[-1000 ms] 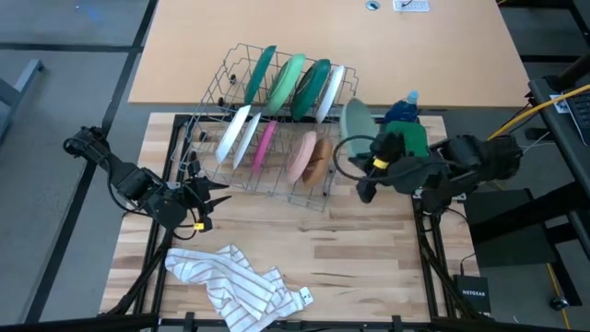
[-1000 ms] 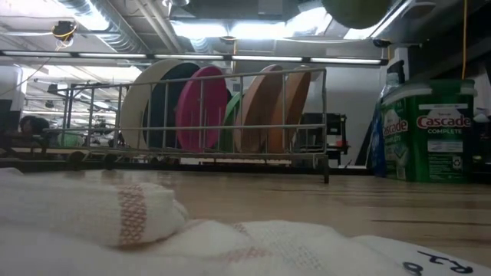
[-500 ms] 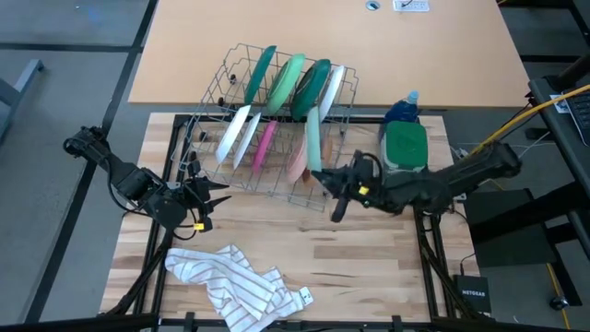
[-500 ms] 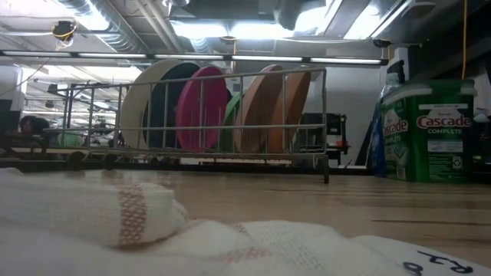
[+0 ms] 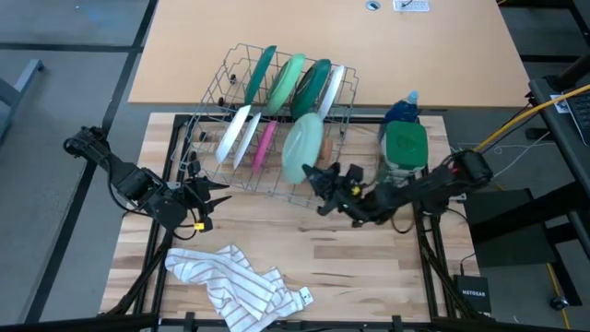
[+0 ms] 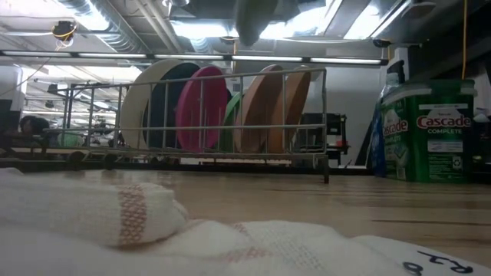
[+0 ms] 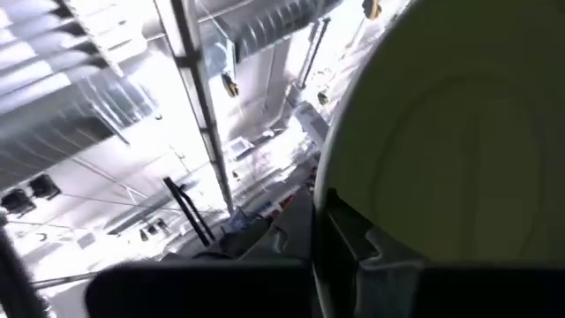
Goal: Sort dishes
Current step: Put the light green plate in the dish rack
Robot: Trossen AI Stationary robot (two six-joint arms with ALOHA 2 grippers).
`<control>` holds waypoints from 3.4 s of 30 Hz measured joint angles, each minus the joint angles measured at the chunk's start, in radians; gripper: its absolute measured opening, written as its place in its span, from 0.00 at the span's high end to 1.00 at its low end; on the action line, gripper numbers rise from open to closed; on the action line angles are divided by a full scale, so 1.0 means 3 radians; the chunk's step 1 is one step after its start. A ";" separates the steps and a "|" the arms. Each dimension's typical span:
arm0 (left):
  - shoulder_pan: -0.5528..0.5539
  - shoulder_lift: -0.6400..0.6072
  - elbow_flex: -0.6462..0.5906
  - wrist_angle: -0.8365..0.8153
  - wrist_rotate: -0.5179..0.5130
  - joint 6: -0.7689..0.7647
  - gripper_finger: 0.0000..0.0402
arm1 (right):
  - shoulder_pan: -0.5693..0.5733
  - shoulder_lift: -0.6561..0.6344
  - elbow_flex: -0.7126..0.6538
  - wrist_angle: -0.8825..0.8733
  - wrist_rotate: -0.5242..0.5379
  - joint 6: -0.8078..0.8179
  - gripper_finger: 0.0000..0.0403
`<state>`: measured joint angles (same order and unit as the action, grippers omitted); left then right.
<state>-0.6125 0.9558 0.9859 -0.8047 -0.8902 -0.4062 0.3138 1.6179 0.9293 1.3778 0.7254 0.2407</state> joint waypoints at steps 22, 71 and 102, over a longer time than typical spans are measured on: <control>0.0000 0.0001 0.0000 -0.0003 0.0000 -0.0047 0.71 | -0.0291 0.0406 0.0270 -0.0563 0.0512 0.1066 0.98; 0.0000 0.0003 0.0000 -0.0005 0.0000 -0.0045 0.71 | -0.0597 0.0401 0.0273 -0.1742 0.0318 0.1885 0.91; 0.0000 0.0003 0.0000 -0.0086 0.0000 -0.0047 0.71 | -0.0814 0.0402 0.0273 -0.1691 0.0277 0.1890 0.75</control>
<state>-0.6125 0.9565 0.9859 -0.8307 -0.8902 -0.4202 0.0696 1.7386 1.0111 0.8703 0.8085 0.8078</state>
